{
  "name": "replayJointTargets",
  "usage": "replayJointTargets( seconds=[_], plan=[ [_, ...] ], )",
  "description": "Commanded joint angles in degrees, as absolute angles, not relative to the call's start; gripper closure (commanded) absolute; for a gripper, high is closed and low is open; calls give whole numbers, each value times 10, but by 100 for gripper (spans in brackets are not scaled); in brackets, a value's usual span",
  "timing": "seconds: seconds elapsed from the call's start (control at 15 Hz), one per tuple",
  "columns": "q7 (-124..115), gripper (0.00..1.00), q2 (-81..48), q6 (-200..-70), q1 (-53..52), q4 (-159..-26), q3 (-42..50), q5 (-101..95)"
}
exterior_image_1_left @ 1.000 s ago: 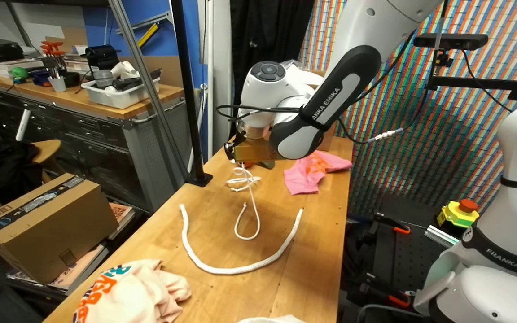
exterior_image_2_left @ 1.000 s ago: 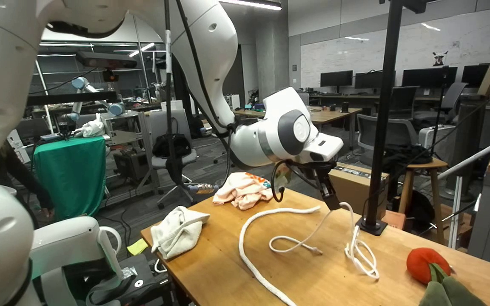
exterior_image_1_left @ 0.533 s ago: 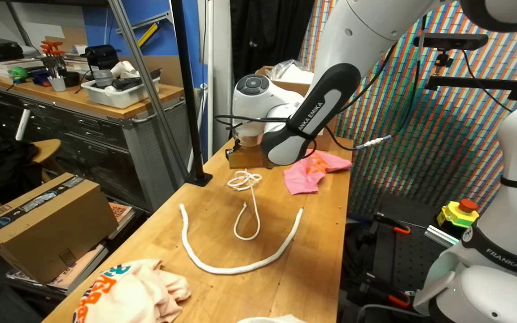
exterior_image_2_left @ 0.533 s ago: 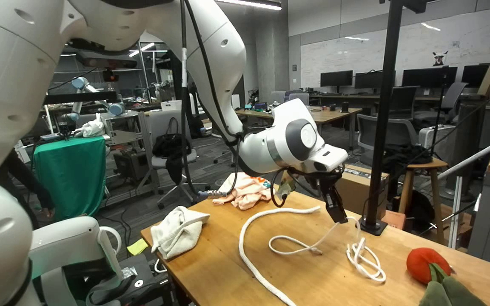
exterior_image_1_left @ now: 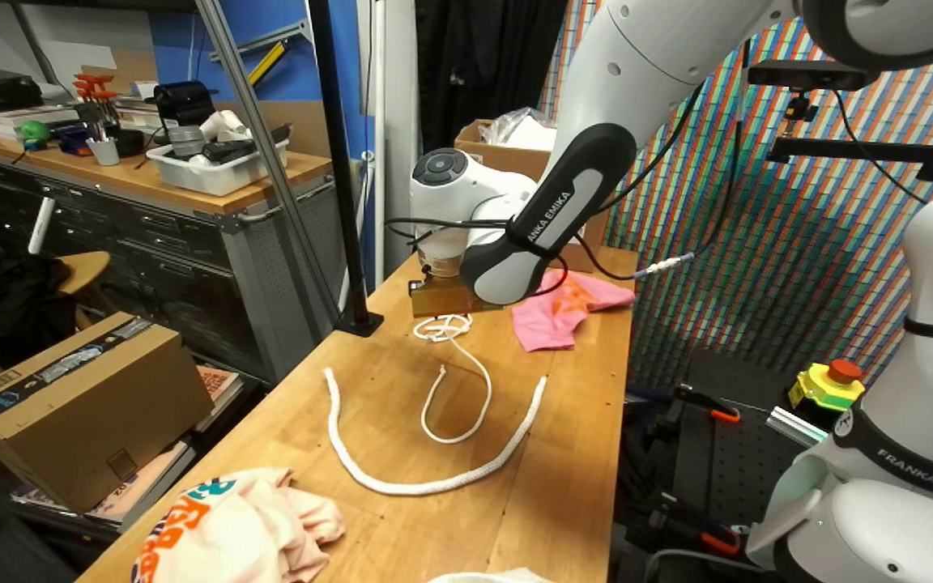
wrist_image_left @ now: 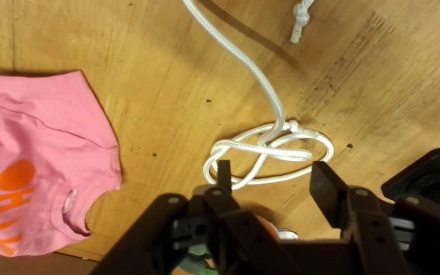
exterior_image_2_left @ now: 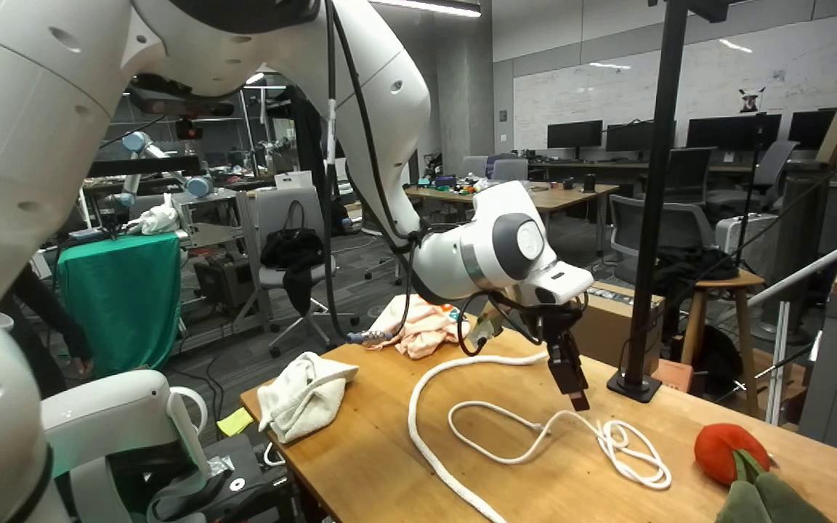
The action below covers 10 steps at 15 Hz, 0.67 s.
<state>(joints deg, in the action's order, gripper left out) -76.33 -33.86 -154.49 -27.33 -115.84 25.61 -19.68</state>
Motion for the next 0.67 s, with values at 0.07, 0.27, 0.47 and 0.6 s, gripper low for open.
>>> replayJointTargets(
  seconds=[0.07, 0.27, 0.47, 0.6],
  plan=[
    [-714, 3, -296, -1517, -228, -1173, 192, -203],
    [-619, 0, -238, -1473, -187, -1206, 119, -174],
    [-534, 0, -164, -1399, -162, -1243, 55, -138],
    [-479, 0, -109, -1334, -151, -1266, 19, -110]
  ],
)
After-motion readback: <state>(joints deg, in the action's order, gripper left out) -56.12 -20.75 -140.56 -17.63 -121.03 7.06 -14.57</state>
